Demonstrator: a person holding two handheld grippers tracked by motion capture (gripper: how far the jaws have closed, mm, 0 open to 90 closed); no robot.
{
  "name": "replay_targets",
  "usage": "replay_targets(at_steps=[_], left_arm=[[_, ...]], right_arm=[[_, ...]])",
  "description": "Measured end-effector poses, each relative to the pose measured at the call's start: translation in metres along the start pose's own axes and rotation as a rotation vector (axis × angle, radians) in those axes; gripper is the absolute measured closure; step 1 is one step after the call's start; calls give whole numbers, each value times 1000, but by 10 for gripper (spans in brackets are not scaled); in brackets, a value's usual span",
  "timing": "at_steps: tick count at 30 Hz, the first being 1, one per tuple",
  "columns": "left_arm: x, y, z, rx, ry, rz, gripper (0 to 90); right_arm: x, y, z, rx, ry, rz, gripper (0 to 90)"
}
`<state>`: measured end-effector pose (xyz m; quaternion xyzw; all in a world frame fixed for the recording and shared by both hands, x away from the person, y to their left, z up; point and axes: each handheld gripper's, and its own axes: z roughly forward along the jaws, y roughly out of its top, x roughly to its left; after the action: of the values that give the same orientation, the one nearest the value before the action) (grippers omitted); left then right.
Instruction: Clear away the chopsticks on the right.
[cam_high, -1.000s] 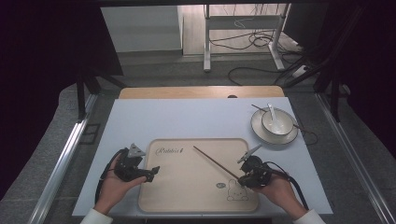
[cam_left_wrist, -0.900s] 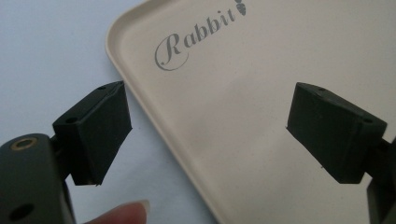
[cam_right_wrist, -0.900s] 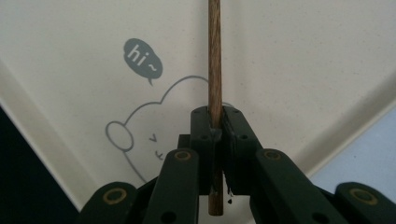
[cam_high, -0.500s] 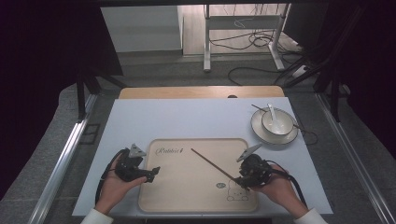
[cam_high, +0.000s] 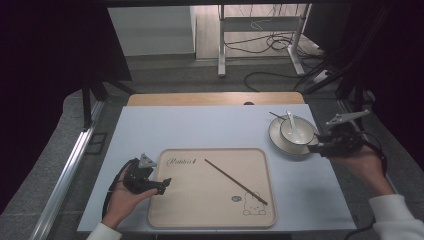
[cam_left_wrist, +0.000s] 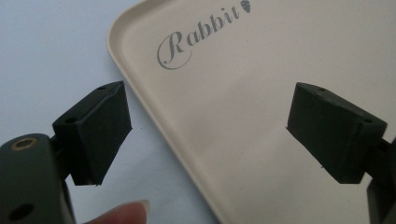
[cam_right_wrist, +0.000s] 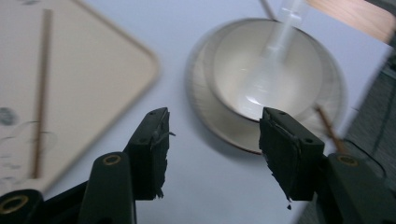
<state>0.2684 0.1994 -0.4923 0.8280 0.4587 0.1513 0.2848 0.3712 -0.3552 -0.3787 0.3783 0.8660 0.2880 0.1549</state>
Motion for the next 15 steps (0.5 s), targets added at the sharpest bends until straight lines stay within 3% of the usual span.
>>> replay_targets(at_steps=[1,2,3,4,5,7,8,9,12,13,15], left_arm=[[0,0,0,0,0,-1,136],[0,0,0,0,0,-1,136],[1,0,1,1,1,1,137],[1,0,1,2,1,1,137],[2,0,1,4,2,0,136],[2,0,2,5,2,1,136],[2,0,2,5,2,1,136],[2,0,2,6,3,1,136],[1,0,2,5,5,-2,136],[1,0,2,6,7,-2,136],[1,0,2,7,9,-7,136]], right_arm=[[-14,-1,1,9,-13,13,435],[-14,-1,1,9,-13,13,435],[-33,-3,6,30,-33,27,441],[-33,-3,6,30,-33,27,441],[-50,-5,12,63,-44,47,451],[-67,-8,20,93,-47,69,465],[-67,-8,20,93,-47,69,465],[-81,-10,28,121,-50,77,484],[-90,-12,37,153,-63,67,498],[-99,-14,47,199,-84,55,512],[-106,-16,56,220,-97,52,521]])
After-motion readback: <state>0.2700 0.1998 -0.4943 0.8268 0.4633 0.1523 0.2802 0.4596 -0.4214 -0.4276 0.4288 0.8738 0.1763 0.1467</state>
